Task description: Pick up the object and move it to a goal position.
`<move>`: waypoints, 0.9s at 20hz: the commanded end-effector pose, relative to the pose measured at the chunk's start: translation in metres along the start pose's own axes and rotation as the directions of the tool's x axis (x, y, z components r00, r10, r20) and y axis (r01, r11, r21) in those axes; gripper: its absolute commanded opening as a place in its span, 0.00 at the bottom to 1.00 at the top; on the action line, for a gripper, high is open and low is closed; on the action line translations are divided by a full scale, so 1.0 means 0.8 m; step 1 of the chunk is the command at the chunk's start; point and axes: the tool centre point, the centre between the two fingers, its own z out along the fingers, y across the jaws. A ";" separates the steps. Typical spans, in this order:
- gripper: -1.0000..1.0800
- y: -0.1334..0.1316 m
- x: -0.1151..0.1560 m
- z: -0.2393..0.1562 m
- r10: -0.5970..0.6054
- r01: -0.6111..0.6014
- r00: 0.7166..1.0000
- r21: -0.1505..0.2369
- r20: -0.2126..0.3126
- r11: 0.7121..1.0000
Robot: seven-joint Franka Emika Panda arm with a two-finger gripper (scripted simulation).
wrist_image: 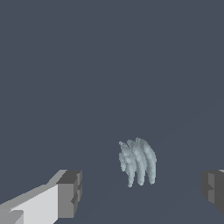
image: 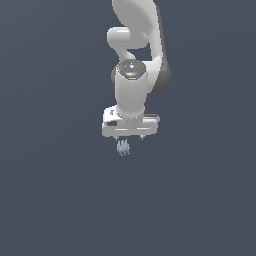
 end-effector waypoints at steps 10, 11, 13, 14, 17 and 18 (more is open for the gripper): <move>0.96 0.023 -0.028 0.064 -0.118 0.118 0.993 0.009 0.014 0.993; 0.96 0.025 -0.031 0.070 -0.130 0.130 0.991 0.010 0.015 0.991; 0.96 0.028 -0.037 0.081 -0.150 0.150 0.989 0.013 0.017 0.989; 0.96 0.029 -0.039 0.085 -0.158 0.158 0.987 0.014 0.017 0.987; 0.96 0.032 -0.044 0.094 -0.176 0.176 0.984 0.016 0.019 0.984; 0.96 0.033 -0.046 0.096 -0.180 0.180 0.983 0.017 0.019 0.984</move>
